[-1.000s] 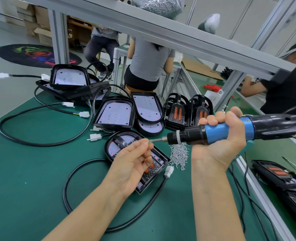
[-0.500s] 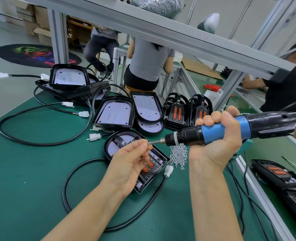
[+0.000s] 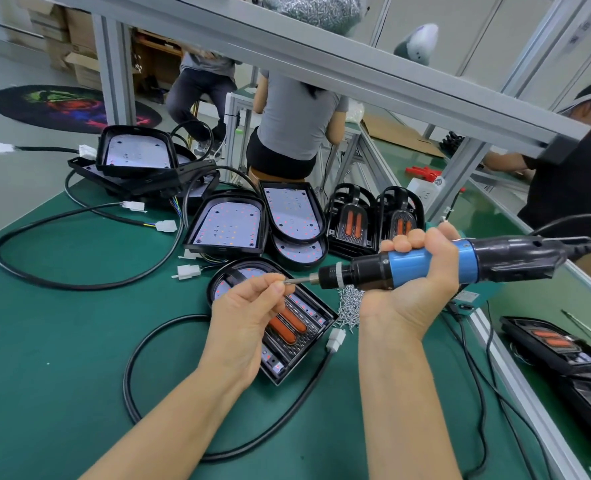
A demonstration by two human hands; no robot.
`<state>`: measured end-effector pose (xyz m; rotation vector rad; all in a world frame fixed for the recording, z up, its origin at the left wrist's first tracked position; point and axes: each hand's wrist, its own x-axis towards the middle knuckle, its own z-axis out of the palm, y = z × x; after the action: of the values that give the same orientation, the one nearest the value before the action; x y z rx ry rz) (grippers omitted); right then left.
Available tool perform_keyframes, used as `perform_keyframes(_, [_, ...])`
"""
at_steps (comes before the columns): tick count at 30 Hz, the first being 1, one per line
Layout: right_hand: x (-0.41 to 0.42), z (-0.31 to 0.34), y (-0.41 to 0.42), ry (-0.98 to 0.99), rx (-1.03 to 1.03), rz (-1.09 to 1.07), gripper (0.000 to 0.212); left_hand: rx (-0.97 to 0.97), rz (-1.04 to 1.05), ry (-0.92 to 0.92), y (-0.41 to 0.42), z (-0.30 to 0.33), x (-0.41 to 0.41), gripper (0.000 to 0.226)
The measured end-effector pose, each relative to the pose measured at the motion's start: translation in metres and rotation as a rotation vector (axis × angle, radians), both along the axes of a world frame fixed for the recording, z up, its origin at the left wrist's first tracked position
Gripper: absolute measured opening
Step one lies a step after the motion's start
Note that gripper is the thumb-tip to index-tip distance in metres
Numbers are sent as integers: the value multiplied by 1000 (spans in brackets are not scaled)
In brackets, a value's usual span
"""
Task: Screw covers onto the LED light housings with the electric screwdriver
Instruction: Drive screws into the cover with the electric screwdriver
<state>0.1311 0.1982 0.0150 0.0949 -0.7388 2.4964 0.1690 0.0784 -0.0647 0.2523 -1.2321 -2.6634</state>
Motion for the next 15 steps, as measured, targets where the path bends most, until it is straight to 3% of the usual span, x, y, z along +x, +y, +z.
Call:
perform_keyframes(2, [0, -2, -2, -2, 10, -8, 25, -50, -2, 1, -2, 0, -1, 12])
perform_keyframes(7, [-2, -3, -4, 5, -10, 11, 25, 69, -46, -16, -5, -1, -4, 12])
perform_keyframes(15, [0, -16, 1, -66, 54, 237, 25, 11, -9, -38, -17, -9, -5, 13])
